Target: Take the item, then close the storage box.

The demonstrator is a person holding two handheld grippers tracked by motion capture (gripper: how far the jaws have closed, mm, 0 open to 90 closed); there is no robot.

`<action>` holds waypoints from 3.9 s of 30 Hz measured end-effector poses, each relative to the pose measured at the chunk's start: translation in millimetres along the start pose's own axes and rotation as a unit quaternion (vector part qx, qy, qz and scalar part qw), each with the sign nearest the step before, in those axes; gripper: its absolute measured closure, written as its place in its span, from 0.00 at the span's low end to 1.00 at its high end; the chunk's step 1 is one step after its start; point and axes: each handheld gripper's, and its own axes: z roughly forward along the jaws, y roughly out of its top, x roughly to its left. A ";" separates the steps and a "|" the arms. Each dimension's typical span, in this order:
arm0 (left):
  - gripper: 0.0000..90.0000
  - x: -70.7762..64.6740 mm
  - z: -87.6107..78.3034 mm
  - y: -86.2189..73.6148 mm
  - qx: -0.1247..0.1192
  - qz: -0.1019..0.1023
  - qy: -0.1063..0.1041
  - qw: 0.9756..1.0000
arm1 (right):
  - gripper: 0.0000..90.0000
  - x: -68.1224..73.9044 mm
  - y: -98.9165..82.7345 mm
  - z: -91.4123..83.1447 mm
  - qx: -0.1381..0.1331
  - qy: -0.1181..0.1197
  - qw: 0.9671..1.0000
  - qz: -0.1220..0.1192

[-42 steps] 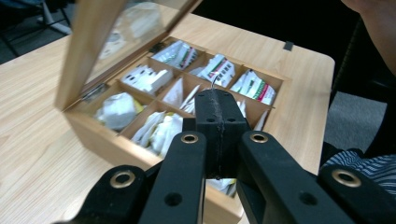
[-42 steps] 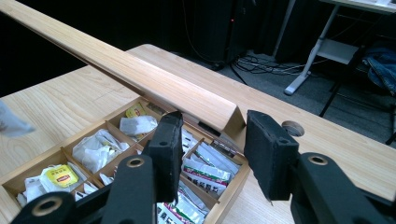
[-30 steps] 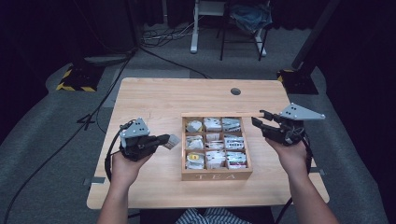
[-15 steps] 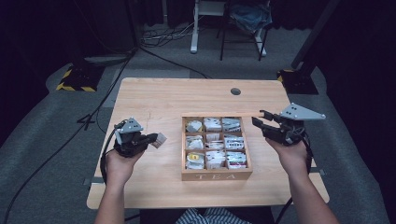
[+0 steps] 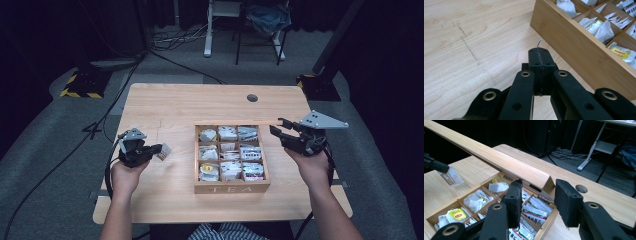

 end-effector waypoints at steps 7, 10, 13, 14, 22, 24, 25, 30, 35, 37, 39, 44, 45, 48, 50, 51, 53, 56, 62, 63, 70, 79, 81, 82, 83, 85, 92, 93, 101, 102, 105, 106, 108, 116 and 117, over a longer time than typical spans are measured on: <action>1.00 8.2 7.5 -5.9 0.014 -0.019 -0.009 1.000 | 0.64 0.2 -0.2 0.1 0.000 0.000 1.000 0.000; 1.00 10.4 9.8 -7.3 0.018 -0.023 -0.007 1.000 | 0.64 0.3 -0.2 0.0 0.000 0.000 1.000 -0.001; 1.00 11.4 11.7 -8.4 0.025 -0.023 -0.002 0.999 | 0.64 0.3 -0.3 0.0 0.000 0.000 1.000 -0.001; 1.00 11.7 12.3 -8.8 0.026 -0.024 -0.001 0.999 | 0.64 0.3 -0.3 0.0 0.000 0.000 1.000 -0.001; 0.93 14.2 13.7 -9.7 0.031 -0.027 0.007 0.999 | 0.64 0.3 -0.3 0.0 0.000 0.000 1.000 -0.001; 0.88 14.2 14.8 -9.4 0.033 -0.029 0.018 0.999 | 0.64 0.4 -0.3 0.0 0.000 0.000 1.000 -0.001; 0.82 14.5 15.6 -9.3 0.034 -0.031 0.023 0.999 | 0.64 0.4 -0.3 0.0 0.000 0.000 1.000 -0.001; 0.66 15.5 18.6 -9.7 0.038 -0.033 0.042 0.998 | 0.64 0.3 -0.3 0.0 0.000 0.001 1.000 -0.001; 0.59 16.5 16.3 -9.7 0.033 -0.038 0.060 0.997 | 0.64 0.1 -0.3 0.0 0.000 0.001 1.000 -0.001; 0.54 17.7 14.3 -10.1 0.027 -0.044 0.064 0.997 | 0.64 0.0 -0.3 0.1 0.000 0.002 1.000 -0.001; 0.54 17.6 11.5 -9.8 0.022 -0.046 0.063 0.997 | 0.64 -0.2 -0.1 0.3 0.000 0.002 1.000 -0.001; 0.53 6.9 4.0 -1.9 0.020 -0.028 0.057 0.998 | 0.63 -0.3 0.1 0.5 0.000 0.003 1.000 -0.002; 0.53 3.7 2.3 0.3 0.020 -0.023 0.053 0.998 | 0.63 -0.6 0.1 0.5 0.000 0.004 1.000 -0.002; 0.53 -6.6 -2.3 6.8 0.016 -0.006 0.043 0.999 | 0.62 -0.9 0.3 1.1 0.000 0.005 1.000 -0.001; 0.53 -14.3 -4.3 11.8 0.023 0.015 0.046 0.999 | 0.62 -1.0 0.7 1.5 -0.001 0.004 1.000 0.000; 0.53 -18.4 -5.4 14.1 0.024 0.023 0.046 0.998 | 0.62 -1.1 0.9 1.5 -0.001 0.004 1.000 0.001; 0.53 -27.6 -7.3 17.0 0.026 0.039 0.039 0.998 | 0.63 -1.1 1.5 1.6 0.000 0.003 1.000 0.002; 0.54 -42.0 -9.7 19.9 0.031 0.067 0.040 0.996 | 0.63 -1.3 2.0 1.7 0.001 0.003 1.000 0.001; 0.54 -58.3 -17.1 19.1 0.015 0.080 0.014 0.997 | 0.63 -0.7 0.9 0.7 0.003 0.005 1.000 0.003; 0.54 -61.1 -17.3 18.0 0.012 0.079 0.008 0.997 | 0.63 -0.8 0.8 0.6 0.004 0.006 1.000 0.004; 0.53 -82.8 -10.9 -1.8 0.041 0.114 -0.018 0.992 | 0.62 -2.1 2.8 -0.2 0.020 0.016 1.000 0.003; 0.54 -92.5 11.1 -31.5 0.068 0.120 -0.059 0.989 | 0.62 -1.8 5.1 -1.6 0.042 0.024 0.999 -0.006; 0.54 -91.9 16.4 -36.6 0.076 0.119 -0.062 0.988 | 0.62 -1.5 5.5 -1.9 0.046 0.024 0.999 -0.007; 0.54 -91.6 19.4 -39.9 0.083 0.121 -0.057 0.987 | 0.62 -1.2 5.5 -2.0 0.048 0.024 0.999 -0.008; 0.54 -91.6 19.4 -39.9 0.083 0.121 -0.057 0.987 | 0.62 -1.2 5.5 -2.0 0.048 0.024 0.999 -0.008; 0.54 -90.0 21.7 -41.7 0.085 0.122 -0.058 0.987 | 0.62 -1.5 5.1 -2.3 0.050 0.027 0.998 -0.008; 0.54 -90.6 33.0 -49.4 0.111 0.136 -0.061 0.983 | 0.62 -0.7 3.3 -3.3 0.056 0.031 0.998 -0.009; 0.54 -90.7 34.7 -50.4 0.113 0.138 -0.061 0.982 | 0.62 -0.7 3.0 -3.5 0.057 0.032 0.998 -0.009; 0.52 -91.0 46.5 -57.2 0.129 0.139 -0.056 0.980 | 0.62 0.3 1.3 -4.7 0.069 0.038 0.997 -0.012; 0.52 -91.0 47.5 -57.6 0.132 0.140 -0.057 0.980 | 0.62 0.4 1.2 -4.7 0.070 0.039 0.997 -0.013; 0.52 -91.2 50.4 -59.8 0.132 0.142 -0.053 0.980 | 0.62 0.7 0.7 -5.4 0.076 0.041 0.996 -0.014; 0.51 -91.3 50.8 -60.5 0.127 0.143 -0.052 0.980 | 0.62 0.3 0.3 -5.5 0.078 0.044 0.996 -0.013; 0.50 -90.9 50.6 -60.5 0.128 0.145 -0.053 0.980 | 0.62 0.0 -0.2 -5.7 0.080 0.046 0.996 -0.011; 0.35 -91.1 57.8 -71.8 0.073 0.179 -0.050 0.980 | 0.62 1.1 -2.1 -6.6 0.090 0.052 0.994 -0.015; 0.33 -90.0 58.9 -73.5 0.064 0.179 -0.054 0.980 | 0.62 1.3 -2.5 -6.7 0.091 0.052 0.994 -0.016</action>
